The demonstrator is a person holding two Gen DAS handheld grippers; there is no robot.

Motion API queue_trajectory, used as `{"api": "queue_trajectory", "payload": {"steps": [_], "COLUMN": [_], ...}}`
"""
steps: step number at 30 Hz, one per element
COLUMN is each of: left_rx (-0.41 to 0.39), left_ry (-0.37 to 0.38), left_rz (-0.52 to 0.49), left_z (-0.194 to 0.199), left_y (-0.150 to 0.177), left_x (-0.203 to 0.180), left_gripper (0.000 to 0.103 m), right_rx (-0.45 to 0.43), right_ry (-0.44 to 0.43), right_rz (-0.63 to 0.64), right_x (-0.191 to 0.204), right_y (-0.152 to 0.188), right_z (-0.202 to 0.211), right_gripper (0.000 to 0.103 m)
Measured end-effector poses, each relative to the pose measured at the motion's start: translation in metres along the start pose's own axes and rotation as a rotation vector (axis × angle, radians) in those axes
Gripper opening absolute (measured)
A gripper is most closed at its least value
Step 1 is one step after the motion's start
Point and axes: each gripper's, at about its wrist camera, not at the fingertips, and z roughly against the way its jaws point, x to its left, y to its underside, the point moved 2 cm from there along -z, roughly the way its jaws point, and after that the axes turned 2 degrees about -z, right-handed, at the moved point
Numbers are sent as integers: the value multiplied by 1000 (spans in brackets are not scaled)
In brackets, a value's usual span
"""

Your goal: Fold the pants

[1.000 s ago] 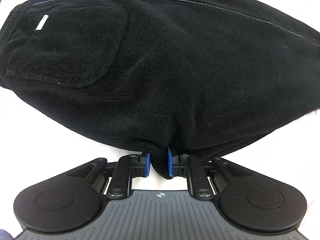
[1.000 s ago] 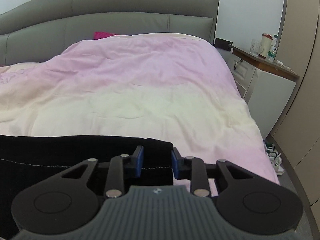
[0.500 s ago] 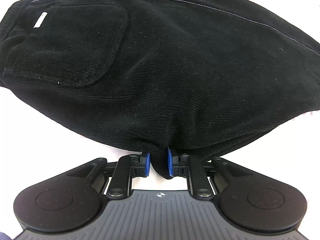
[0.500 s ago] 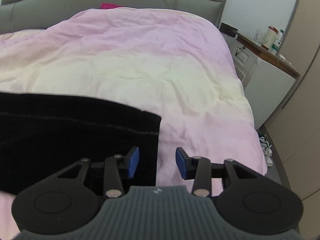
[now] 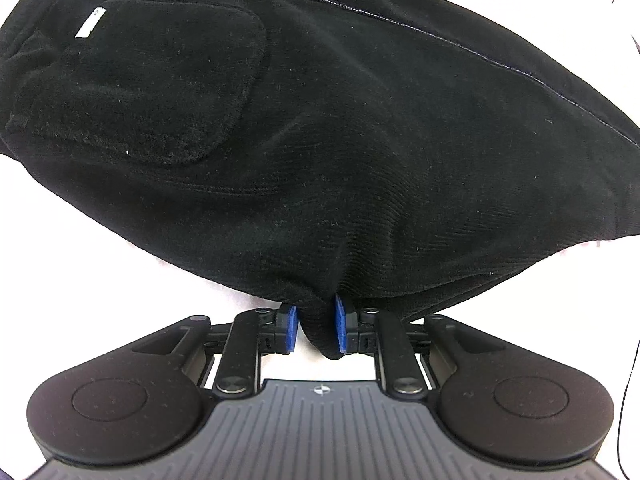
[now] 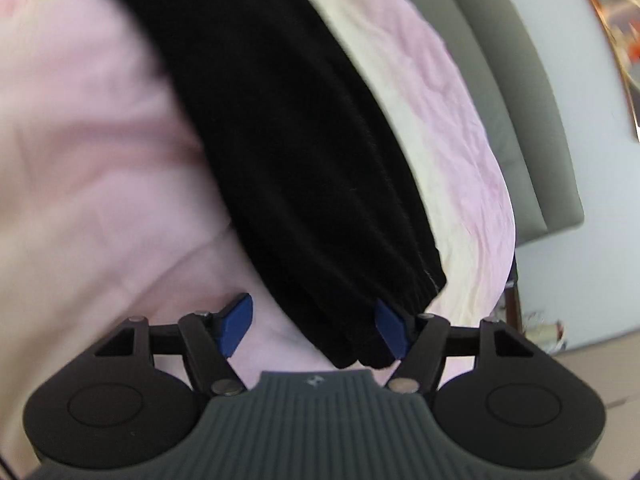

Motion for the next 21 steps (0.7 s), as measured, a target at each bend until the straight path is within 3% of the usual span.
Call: {"api": "queue_trajectory", "payload": {"steps": [5, 9, 11, 15, 21], "left_rx": [14, 1, -7, -6, 22], "left_ry": [18, 15, 13, 7, 58], "left_rz": [34, 60, 62, 18, 3], "left_z": [-1, 4, 11, 32, 60], "left_y": [-4, -2, -1, -3, -4], "left_x": [6, 9, 10, 7, 11], "left_gripper": [20, 15, 13, 13, 13], "right_rx": [23, 68, 73, 59, 56], "right_ry": [55, 136, 159, 227, 245], "right_rz": [65, 127, 132, 159, 215], "right_x": [10, 14, 11, -5, -43], "right_y": [4, 2, 1, 4, 4], "right_z": [-31, -47, -43, -17, 36], "right_gripper": [53, 25, 17, 12, 9]}}
